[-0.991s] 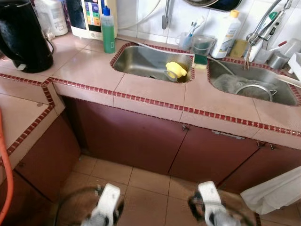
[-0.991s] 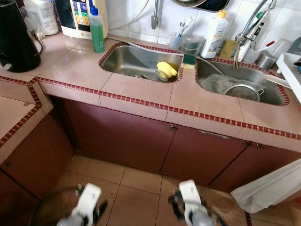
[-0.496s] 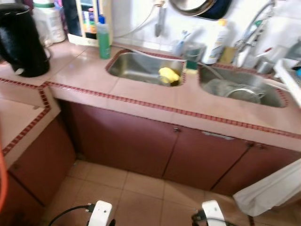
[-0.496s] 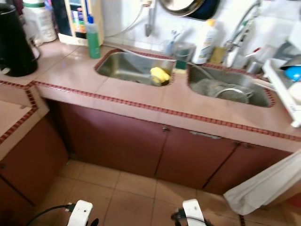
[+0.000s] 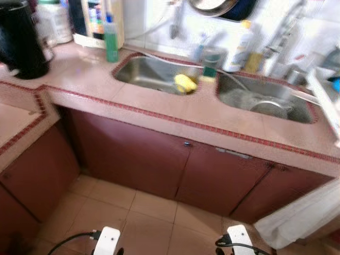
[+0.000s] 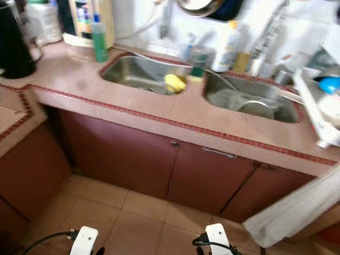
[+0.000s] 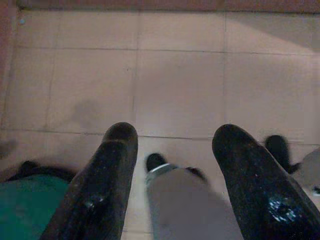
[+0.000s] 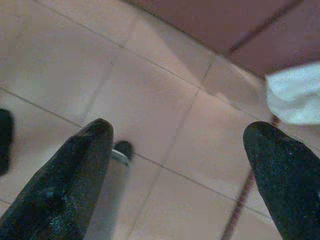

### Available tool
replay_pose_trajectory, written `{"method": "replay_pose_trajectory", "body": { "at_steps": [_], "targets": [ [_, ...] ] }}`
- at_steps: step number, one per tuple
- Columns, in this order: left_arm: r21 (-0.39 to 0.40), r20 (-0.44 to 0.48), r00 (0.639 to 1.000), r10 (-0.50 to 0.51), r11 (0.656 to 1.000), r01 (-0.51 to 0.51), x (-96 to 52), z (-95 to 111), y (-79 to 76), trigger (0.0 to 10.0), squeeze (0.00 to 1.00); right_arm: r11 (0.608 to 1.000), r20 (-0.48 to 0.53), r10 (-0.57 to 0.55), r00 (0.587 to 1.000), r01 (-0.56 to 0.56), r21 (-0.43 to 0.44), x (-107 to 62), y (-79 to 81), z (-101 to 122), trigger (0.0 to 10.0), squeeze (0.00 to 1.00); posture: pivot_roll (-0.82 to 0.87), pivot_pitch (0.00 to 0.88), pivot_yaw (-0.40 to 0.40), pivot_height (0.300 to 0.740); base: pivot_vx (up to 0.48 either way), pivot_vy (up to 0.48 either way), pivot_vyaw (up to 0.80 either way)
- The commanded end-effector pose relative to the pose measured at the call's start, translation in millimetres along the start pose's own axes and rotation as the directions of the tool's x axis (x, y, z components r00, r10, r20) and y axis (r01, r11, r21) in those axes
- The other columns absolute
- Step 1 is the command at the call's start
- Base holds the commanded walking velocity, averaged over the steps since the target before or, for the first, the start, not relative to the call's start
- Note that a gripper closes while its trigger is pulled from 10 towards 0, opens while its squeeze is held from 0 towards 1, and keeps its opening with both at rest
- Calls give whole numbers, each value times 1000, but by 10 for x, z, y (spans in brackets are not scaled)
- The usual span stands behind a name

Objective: Kitchen organization

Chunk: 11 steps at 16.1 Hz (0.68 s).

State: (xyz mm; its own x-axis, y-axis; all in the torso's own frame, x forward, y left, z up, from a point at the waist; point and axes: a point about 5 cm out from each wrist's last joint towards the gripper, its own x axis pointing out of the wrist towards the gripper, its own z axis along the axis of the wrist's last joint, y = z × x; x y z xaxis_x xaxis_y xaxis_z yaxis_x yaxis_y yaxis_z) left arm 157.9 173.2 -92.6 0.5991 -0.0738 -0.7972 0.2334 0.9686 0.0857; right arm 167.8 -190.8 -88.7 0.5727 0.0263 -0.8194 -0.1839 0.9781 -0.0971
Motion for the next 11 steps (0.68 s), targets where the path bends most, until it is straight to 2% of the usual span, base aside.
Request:
{"method": "replay_pose_trajectory", "body": {
  "at_steps": [1, 6, 11],
  "targets": [
    [9, 7, 1000, -27, 1000, 27, 17, 34, -82, 10000, 0, 1000, -9, -25, 1000, 25, 3, -19, -80, -42, 10000, 0, 69, 0, -93, 740, 0, -480, 0],
    [15, 4, 1000, -29, 999, 29, 15, 26, -94, 10000, 0, 999, -41, -38, 998, 38, 8, -62, -126, -180, 10000, 0, 72, 0, -98, 740, 0, -480, 0],
    [-6, -7, 1000, -29, 1000, 29, 11, 6, -82, 10000, 0, 999, -53, -44, 998, 45, 15, -82, -151, -236, 10000, 0, 78, 0, -103, 740, 0, -50, 0]
  ]
}}
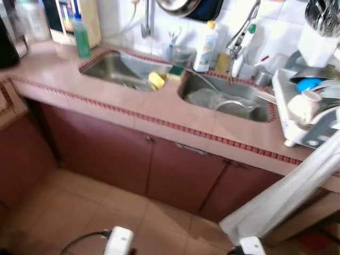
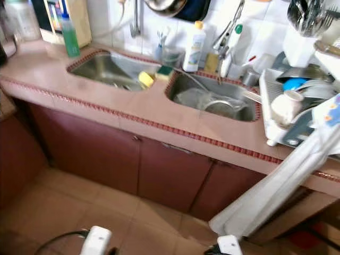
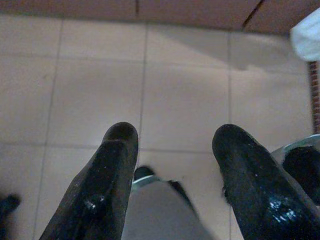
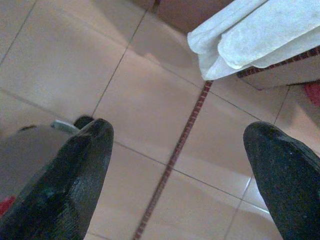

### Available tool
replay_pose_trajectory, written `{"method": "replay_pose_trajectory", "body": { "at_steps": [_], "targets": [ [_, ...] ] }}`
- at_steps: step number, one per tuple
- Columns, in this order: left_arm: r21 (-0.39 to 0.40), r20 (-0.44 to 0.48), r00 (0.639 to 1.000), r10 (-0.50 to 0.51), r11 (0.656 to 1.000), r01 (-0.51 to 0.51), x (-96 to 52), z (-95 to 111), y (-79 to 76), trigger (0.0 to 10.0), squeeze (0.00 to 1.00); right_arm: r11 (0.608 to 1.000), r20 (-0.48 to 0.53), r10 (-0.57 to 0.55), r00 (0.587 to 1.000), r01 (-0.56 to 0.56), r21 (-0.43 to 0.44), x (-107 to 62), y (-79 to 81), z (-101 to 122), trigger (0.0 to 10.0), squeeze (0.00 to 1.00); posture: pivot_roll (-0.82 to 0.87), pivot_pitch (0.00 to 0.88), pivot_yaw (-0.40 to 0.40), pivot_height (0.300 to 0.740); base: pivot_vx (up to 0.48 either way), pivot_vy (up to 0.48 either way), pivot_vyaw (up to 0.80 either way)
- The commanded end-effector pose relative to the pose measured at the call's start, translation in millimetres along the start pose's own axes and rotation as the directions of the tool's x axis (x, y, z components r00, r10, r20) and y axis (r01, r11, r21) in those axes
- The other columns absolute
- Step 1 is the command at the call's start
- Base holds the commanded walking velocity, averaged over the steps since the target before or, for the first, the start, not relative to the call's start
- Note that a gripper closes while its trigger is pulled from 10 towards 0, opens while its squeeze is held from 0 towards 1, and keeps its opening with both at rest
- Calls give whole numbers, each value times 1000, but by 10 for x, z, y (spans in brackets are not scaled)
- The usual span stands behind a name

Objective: Kitchen organization

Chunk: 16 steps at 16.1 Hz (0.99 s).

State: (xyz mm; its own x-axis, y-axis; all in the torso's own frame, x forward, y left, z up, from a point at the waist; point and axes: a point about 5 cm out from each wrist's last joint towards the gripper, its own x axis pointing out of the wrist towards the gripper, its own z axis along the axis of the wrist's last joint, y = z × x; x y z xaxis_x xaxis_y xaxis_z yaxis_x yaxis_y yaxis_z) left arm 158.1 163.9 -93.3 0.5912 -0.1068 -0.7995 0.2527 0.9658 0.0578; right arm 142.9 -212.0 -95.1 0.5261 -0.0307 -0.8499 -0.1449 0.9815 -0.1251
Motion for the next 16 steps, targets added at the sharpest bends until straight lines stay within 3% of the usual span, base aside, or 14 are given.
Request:
{"method": "replay_pose_trajectory", "body": {
  "at_steps": [1, 4, 7, 10, 16],
  "targets": [
    [-3, -15, 1000, 9, 1000, -9, -6, -24, 19, 10000, 0, 1000, 10, -4, 1000, 4, 11, 7, 1, 32, 10000, 0, 80, 0, -103, 740, 0, 0, 0],
    [-20, -39, 999, 9, 1000, -10, -10, -54, 31, 10000, 0, 1000, 3, -4, 1000, 4, 6, 7, 0, 26, 10000, 0, 81, 0, -102, 740, 0, 0, 0],
    [46, -64, 998, -11, 999, 14, -23, -105, 18, 10000, 0, 1000, -2, -3, 1000, 3, 4, 7, 7, 17, 10000, 0, 85, 0, -101, 740, 0, 0, 0],
    [45, -73, 997, -16, 999, 19, -28, -126, 9, 10000, 0, 1000, -19, -3, 1000, 3, -1, -7, 6, -44, 10000, 0, 89, 0, -100, 740, 0, 0, 0],
    [55, -82, 997, -11, 998, 15, -38, -150, 32, 10000, 0, 1000, -33, 0, 999, 0, 4, -14, 34, -87, 10000, 0, 90, 0, -95, 740, -167, 0, 0]
  ]
}}
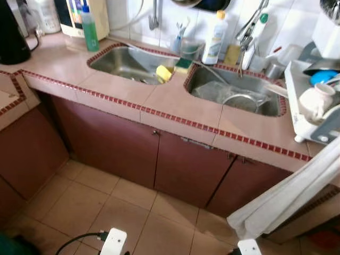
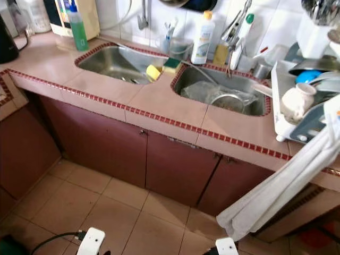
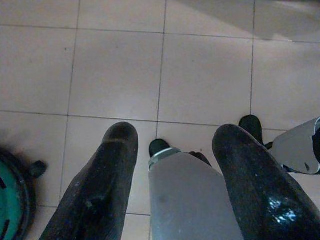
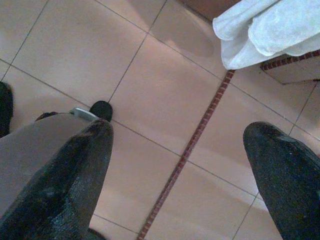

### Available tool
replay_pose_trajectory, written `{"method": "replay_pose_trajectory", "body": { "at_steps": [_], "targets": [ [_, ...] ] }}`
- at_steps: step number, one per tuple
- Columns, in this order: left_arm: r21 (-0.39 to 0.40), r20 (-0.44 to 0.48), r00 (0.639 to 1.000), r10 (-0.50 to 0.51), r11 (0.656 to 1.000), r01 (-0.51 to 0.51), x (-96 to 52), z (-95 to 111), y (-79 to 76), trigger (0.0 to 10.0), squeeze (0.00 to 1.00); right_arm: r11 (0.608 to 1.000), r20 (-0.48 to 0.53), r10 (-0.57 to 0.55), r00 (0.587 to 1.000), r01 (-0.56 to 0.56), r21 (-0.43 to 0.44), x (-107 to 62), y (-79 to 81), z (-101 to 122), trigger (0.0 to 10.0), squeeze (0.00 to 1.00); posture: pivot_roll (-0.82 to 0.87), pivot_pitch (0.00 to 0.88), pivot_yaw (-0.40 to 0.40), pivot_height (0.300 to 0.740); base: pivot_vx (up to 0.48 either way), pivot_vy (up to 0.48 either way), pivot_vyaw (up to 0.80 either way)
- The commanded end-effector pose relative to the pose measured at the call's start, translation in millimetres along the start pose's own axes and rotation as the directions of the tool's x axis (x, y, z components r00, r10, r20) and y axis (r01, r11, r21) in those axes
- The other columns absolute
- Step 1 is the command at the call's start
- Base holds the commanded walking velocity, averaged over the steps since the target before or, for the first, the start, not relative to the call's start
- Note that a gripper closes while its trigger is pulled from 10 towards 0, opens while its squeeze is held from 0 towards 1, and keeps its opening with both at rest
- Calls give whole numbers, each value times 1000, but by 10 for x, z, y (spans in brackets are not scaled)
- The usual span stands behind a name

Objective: Kitchen organization

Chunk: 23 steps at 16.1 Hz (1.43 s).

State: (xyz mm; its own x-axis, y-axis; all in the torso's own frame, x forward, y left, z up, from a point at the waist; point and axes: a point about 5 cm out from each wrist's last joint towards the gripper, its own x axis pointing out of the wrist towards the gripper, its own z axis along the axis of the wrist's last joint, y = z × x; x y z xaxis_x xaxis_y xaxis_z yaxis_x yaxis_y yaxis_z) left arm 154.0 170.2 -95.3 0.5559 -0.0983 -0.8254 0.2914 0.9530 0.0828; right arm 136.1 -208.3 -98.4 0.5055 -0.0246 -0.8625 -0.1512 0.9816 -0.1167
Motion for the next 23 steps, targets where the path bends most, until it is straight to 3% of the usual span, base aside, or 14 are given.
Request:
{"method": "replay_pose_trajectory", "body": {
  "at_steps": [1, 23],
  "targets": [
    [9, -38, 999, -10, 1000, 10, -21, -98, -21, 10000, 0, 1000, -10, -9, 1000, 9, 7, -3, -12, -20, 10000, 0, 89, 0, -94, 740, 0, 0, 0],
    [-60, -52, 999, -9, 998, 5, -45, -180, -32, 10000, 0, 999, -21, -17, 1000, 18, 46, -19, 9, -90, 10000, 0, 75, 7, -89, 740, 0, 0, 0]
  ]
}}
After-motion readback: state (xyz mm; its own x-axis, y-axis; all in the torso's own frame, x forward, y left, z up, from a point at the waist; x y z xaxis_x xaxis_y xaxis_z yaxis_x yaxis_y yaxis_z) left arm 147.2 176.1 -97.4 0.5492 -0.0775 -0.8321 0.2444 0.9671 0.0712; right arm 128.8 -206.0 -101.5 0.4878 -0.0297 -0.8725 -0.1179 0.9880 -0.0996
